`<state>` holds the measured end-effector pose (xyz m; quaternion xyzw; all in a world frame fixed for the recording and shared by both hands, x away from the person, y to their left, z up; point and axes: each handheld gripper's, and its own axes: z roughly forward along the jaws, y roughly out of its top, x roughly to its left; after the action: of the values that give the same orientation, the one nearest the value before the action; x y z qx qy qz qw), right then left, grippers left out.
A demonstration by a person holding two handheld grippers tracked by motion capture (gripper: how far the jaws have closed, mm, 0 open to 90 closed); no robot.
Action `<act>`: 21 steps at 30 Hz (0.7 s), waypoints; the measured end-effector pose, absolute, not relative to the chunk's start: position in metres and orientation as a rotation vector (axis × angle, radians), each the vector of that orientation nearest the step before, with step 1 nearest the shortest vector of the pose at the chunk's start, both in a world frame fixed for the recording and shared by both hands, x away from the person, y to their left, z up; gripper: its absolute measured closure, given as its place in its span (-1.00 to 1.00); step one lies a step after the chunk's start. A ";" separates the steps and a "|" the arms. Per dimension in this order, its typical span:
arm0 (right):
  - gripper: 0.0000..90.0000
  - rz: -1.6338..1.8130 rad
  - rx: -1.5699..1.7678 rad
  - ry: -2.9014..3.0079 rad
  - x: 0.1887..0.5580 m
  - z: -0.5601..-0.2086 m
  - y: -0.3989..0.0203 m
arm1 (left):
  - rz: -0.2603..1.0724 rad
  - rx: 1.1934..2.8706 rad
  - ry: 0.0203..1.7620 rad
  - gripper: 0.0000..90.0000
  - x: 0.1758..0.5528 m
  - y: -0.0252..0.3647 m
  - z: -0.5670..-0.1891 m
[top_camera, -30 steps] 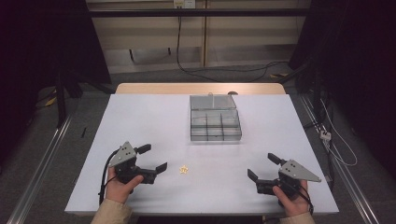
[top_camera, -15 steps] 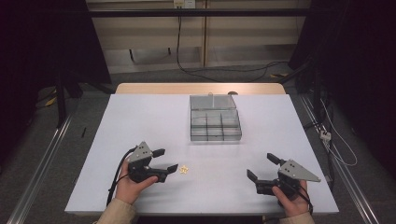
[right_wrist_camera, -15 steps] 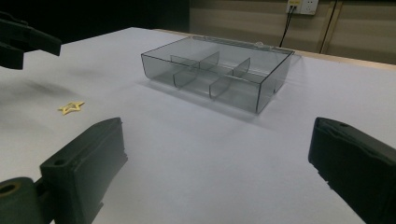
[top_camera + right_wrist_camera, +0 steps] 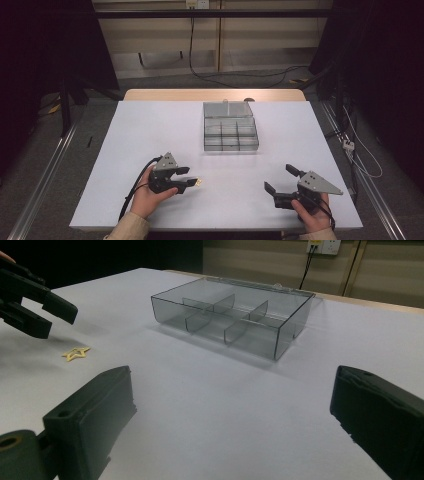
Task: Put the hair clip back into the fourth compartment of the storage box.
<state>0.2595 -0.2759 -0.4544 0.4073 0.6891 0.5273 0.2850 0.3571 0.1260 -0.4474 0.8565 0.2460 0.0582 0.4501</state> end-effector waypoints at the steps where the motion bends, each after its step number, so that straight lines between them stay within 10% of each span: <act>1: -0.92 1.409 1.086 1.844 0.260 -0.454 -0.276 | 0.144 2.133 0.605 0.13 0.358 0.124 -0.450; 21: -0.92 1.405 1.079 1.852 0.260 -0.454 -0.274 | 0.130 2.238 0.542 0.48 0.361 0.109 -0.459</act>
<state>0.2597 -0.2739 -0.4545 0.4034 0.6925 0.5256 0.2855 0.3608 0.1088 -0.4591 0.8869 0.2149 0.0517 0.4057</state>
